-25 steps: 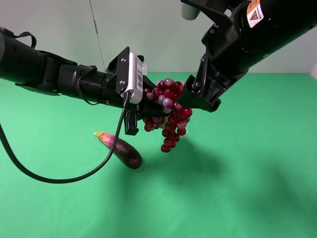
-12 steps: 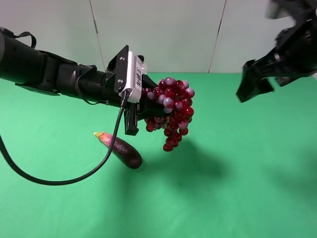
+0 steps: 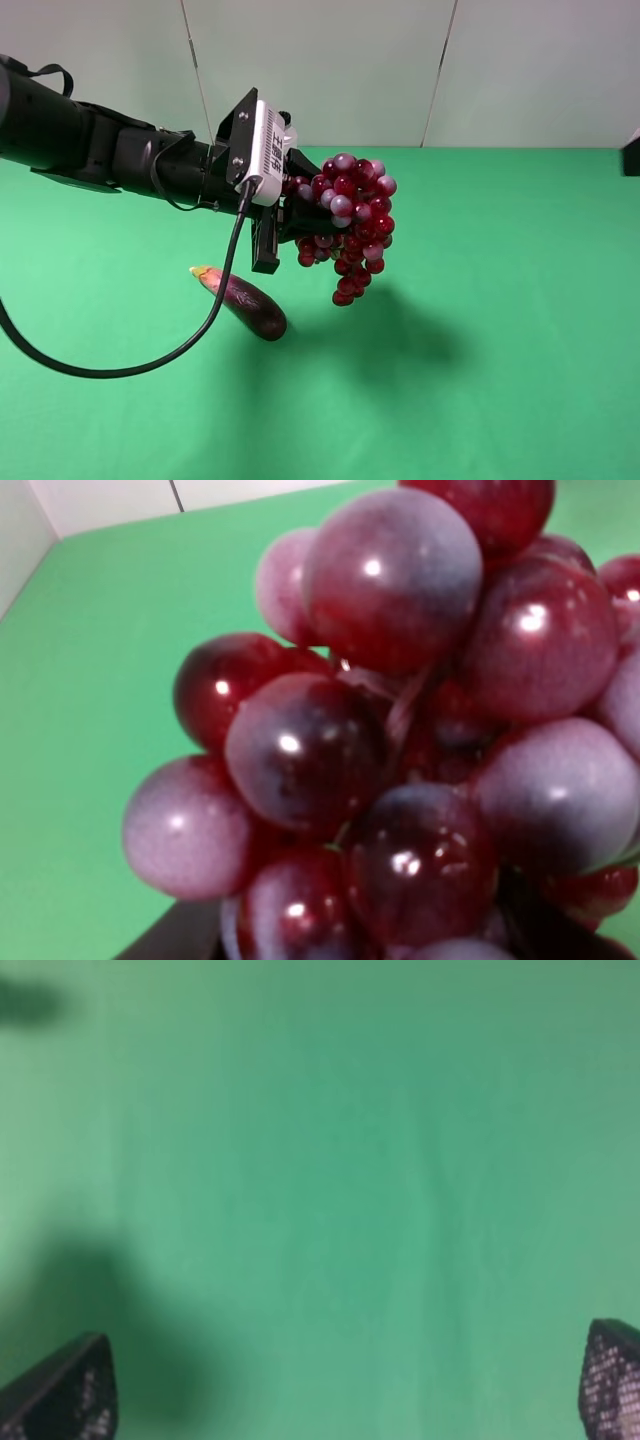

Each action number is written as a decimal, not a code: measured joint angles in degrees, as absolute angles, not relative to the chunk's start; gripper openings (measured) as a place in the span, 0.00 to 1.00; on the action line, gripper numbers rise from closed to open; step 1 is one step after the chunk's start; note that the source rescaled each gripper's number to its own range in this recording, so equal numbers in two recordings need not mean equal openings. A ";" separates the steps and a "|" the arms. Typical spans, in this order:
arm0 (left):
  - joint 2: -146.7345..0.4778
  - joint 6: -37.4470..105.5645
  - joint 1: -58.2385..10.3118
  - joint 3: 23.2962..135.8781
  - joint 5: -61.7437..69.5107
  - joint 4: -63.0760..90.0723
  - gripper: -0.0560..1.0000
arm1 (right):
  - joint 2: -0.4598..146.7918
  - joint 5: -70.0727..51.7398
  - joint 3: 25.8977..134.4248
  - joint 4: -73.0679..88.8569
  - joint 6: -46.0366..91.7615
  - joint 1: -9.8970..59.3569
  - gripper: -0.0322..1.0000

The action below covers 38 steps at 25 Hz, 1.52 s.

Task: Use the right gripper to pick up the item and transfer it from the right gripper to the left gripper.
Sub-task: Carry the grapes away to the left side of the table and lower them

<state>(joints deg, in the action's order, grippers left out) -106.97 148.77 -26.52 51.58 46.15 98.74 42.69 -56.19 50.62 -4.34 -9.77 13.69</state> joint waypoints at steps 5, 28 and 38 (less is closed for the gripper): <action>-106.97 148.24 -26.52 51.58 48.16 98.74 0.06 | 29.46 -56.42 46.67 -4.59 -12.40 13.69 1.00; -106.97 148.55 -26.52 51.58 50.17 98.74 0.06 | 2.02 -59.72 29.25 -3.93 -6.08 13.69 1.00; -106.97 148.55 -26.52 51.58 50.17 98.74 0.06 | 2.02 -58.83 28.03 -3.68 -5.63 13.69 1.00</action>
<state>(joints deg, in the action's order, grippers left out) -106.97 148.55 -26.52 51.58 50.17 98.74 2.02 -58.83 28.03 -3.68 -5.63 13.69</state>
